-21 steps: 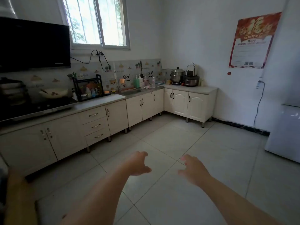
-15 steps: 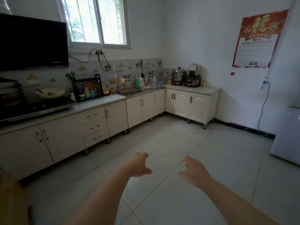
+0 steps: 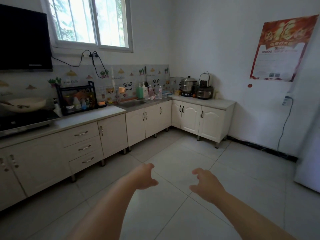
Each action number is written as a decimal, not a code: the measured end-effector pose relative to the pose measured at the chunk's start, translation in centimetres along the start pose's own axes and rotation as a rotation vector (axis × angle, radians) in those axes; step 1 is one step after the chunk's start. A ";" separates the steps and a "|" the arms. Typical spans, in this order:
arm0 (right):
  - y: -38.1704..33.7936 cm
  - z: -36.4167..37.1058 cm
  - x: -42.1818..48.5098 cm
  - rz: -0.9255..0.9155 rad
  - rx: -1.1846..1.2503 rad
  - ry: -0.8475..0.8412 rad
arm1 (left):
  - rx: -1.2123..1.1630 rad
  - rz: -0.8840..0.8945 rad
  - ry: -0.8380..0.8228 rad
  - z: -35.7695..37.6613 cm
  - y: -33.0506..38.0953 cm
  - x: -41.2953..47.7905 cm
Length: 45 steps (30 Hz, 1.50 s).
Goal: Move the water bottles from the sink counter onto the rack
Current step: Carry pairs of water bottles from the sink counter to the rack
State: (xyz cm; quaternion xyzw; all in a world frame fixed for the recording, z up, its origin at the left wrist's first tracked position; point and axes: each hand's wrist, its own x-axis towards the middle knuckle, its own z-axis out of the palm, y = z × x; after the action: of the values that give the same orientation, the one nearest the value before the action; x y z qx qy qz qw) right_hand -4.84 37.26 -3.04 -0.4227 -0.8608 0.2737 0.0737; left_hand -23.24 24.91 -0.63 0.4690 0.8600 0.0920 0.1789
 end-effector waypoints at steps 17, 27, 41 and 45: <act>3.9 -8.0 34.4 -0.070 -0.034 0.022 | 0.070 -0.030 0.037 -7.6 6.3 32.0; 4.9 -9.7 52.7 -0.074 -0.031 -0.025 | 0.050 -0.054 -0.009 -10.8 6.6 49.8; -1.5 -10.5 84.0 -0.073 -0.073 -0.061 | 0.085 -0.031 -0.024 -20.2 -0.3 80.4; -2.8 -10.0 90.9 -0.063 -0.091 -0.083 | 0.081 -0.023 -0.044 -22.2 -1.7 87.0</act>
State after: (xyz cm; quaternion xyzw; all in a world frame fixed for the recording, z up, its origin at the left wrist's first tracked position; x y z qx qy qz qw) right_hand -60.59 109.82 -2.62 -0.3865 -0.8876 0.2490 0.0273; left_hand -76.44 97.20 -0.07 0.4678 0.8642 0.0444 0.1797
